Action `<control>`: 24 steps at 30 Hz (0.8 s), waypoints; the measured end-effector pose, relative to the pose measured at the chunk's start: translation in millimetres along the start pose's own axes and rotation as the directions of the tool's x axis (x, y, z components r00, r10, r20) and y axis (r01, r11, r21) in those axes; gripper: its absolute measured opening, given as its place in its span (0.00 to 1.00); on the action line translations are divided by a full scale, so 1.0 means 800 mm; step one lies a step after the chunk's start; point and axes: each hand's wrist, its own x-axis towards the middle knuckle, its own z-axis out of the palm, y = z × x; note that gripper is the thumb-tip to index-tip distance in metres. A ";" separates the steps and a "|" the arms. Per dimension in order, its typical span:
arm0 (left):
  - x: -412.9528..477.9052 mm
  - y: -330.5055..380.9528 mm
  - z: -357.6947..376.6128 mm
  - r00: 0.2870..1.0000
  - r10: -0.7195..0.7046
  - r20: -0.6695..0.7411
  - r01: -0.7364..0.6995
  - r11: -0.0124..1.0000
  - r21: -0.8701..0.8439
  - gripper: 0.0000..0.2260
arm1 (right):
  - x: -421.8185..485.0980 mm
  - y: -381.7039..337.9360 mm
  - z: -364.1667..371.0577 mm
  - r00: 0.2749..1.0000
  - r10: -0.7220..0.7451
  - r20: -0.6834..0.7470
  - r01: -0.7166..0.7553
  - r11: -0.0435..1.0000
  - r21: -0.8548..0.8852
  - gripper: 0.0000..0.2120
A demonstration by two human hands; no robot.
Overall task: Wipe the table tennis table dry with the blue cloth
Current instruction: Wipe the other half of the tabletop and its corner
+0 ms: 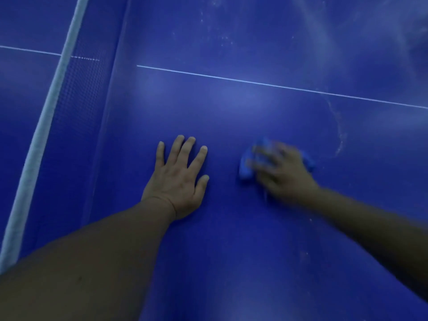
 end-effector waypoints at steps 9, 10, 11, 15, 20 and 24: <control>-0.002 -0.003 0.002 0.995 0.003 -0.098 -0.016 0.990 -0.138 0.35 | 0.019 -0.133 0.003 0.998 -0.058 -0.009 0.059 0.996 0.065 0.17; -0.002 -0.006 0.002 0.996 0.005 -0.089 -0.016 0.992 -0.123 0.35 | -0.023 -0.178 -0.004 0.981 -0.184 0.066 0.175 0.978 0.113 0.18; -0.005 -0.004 0.002 0.997 0.008 -0.079 -0.016 0.994 -0.105 0.35 | -0.069 -0.213 -0.018 0.937 -0.310 0.159 0.284 0.944 0.168 0.19; -0.005 0.001 0.003 1.000 0.017 -0.013 -0.017 1.000 0.011 0.34 | -0.140 -0.220 -0.038 0.797 -0.531 0.287 0.461 0.842 0.279 0.19; -0.001 0.005 -0.003 1.000 0.008 -0.019 -0.008 1.000 0.016 0.31 | -0.008 -0.029 -0.015 0.999 -0.044 0.023 0.044 0.999 0.011 0.16; -0.003 0.000 0.000 0.999 0.015 -0.029 -0.015 1.000 0.005 0.30 | 0.053 0.030 0.000 0.908 0.417 -0.044 -0.418 0.907 -0.043 0.18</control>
